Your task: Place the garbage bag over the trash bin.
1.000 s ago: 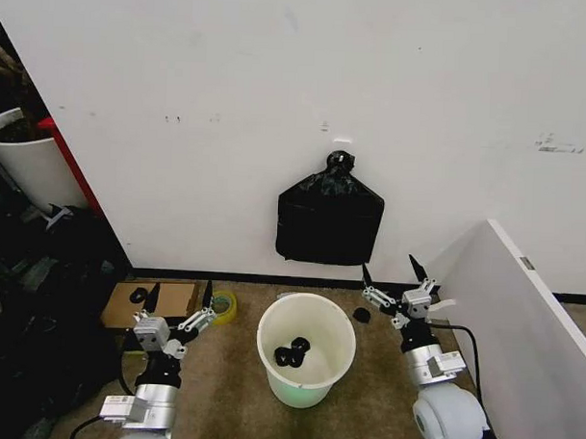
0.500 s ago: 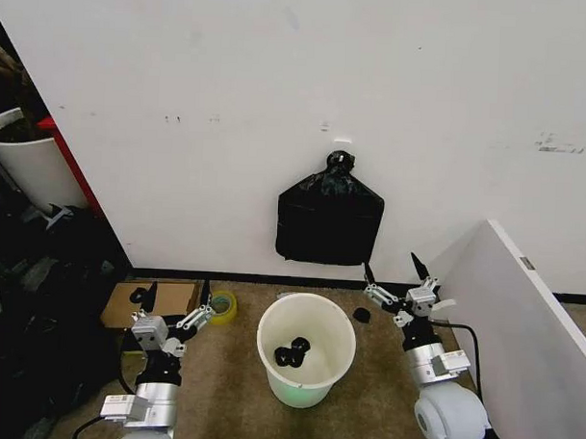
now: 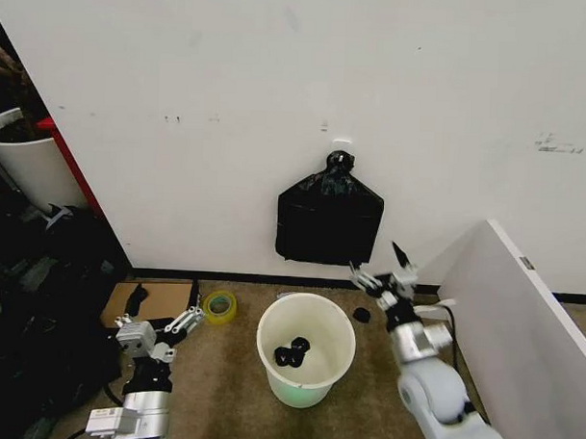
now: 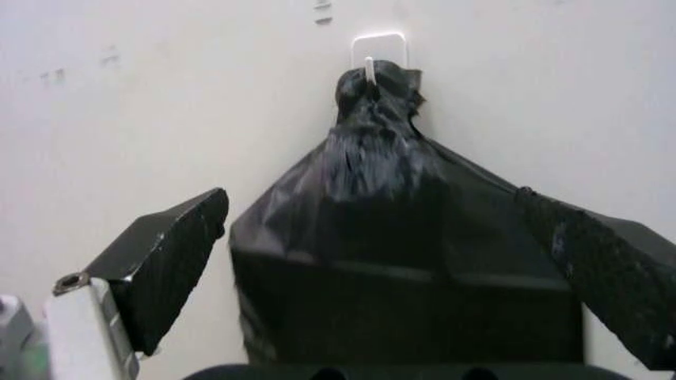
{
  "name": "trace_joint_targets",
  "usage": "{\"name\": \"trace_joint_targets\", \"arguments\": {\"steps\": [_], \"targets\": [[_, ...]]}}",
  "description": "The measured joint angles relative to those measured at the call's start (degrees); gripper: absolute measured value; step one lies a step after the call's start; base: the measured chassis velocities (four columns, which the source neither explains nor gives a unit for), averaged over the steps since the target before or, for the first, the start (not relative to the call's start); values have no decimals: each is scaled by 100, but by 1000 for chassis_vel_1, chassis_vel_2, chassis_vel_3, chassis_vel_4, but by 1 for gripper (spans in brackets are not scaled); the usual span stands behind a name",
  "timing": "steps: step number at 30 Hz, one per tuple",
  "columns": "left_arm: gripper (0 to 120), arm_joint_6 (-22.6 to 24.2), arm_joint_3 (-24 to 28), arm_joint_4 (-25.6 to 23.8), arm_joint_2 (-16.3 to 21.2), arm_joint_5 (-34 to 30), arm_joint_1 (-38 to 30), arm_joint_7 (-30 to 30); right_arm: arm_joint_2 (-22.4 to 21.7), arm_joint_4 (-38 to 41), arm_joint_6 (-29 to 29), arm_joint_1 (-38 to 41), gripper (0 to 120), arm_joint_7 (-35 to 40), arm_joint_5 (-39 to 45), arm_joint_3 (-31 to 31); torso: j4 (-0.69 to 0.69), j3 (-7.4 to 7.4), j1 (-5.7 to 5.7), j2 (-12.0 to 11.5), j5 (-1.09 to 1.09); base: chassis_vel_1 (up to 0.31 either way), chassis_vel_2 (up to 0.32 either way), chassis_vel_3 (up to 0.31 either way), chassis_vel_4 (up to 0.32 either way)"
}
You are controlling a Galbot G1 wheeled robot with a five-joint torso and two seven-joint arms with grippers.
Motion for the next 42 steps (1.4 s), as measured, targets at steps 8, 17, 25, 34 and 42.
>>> {"name": "trace_joint_targets", "arguments": {"steps": [8,17,25,34,42], "targets": [[100,36,43,-32,-280,186,29,-47,584,-1357,-281,1331,100,251,106,-345,-3,1,0,0,0,0,0,0,0],[100,15,33,182,-372,302,24,-208,954,-2242,13,1932,100,263,-291,-359,-4,0,0,0,-1,0,0,0,0],[100,15,33,255,-357,314,-13,-301,1104,-2388,94,2076,97,311,-567,-296,-3,0,0,0,-1,0,0,0,0],[100,-4,48,388,-251,366,-33,-509,1196,-2272,105,1979,64,318,-655,-305,-3,0,0,0,0,0,0,0,0],[100,-61,38,506,-160,374,-42,-615,1225,-2315,95,1919,39,394,-774,-305,-2,0,0,0,0,0,0,0,0]]}}
